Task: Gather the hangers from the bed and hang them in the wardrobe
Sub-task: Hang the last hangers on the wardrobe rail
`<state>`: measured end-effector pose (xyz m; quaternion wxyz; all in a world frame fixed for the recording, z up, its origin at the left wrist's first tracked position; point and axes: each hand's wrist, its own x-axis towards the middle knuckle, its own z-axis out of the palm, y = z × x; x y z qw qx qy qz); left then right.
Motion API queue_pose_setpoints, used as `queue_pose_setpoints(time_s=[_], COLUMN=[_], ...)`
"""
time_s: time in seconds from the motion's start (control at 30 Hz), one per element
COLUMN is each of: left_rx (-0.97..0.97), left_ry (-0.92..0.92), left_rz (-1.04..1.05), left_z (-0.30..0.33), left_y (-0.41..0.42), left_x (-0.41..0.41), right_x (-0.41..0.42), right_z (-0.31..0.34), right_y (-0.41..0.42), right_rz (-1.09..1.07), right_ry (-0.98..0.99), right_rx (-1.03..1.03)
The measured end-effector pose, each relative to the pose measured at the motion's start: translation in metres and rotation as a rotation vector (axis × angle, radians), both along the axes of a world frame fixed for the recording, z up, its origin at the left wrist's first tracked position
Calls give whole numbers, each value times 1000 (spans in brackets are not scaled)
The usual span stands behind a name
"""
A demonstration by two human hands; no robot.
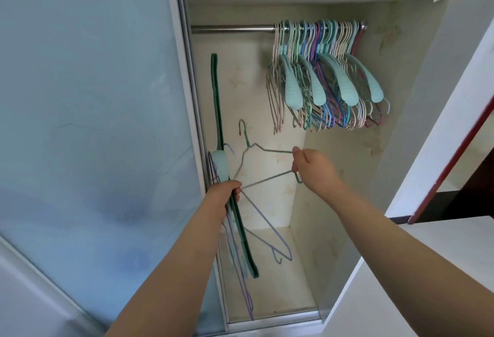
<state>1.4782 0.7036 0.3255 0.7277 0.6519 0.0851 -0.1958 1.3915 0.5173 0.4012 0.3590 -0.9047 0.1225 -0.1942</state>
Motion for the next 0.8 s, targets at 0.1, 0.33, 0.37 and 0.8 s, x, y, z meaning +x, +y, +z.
queue_pose_setpoints(time_s=[0.1, 0.33, 0.37, 0.8], left_rx=[-64, -179, -186, -109], left_ry=[25, 60, 58, 50], left_rz=[-1, -66, -81, -199], left_z=[11, 35, 38, 53], left_y=[0, -6, -6, -6], left_x=[1, -2, -2, -4], right_x=[0, 14, 20, 107], right_z=[18, 48, 51, 77], right_y=[15, 20, 19, 6], right_rz=[17, -52, -47, -103], right_ry=[-221, -540, -528, -256], right_rx=[11, 93, 107, 323])
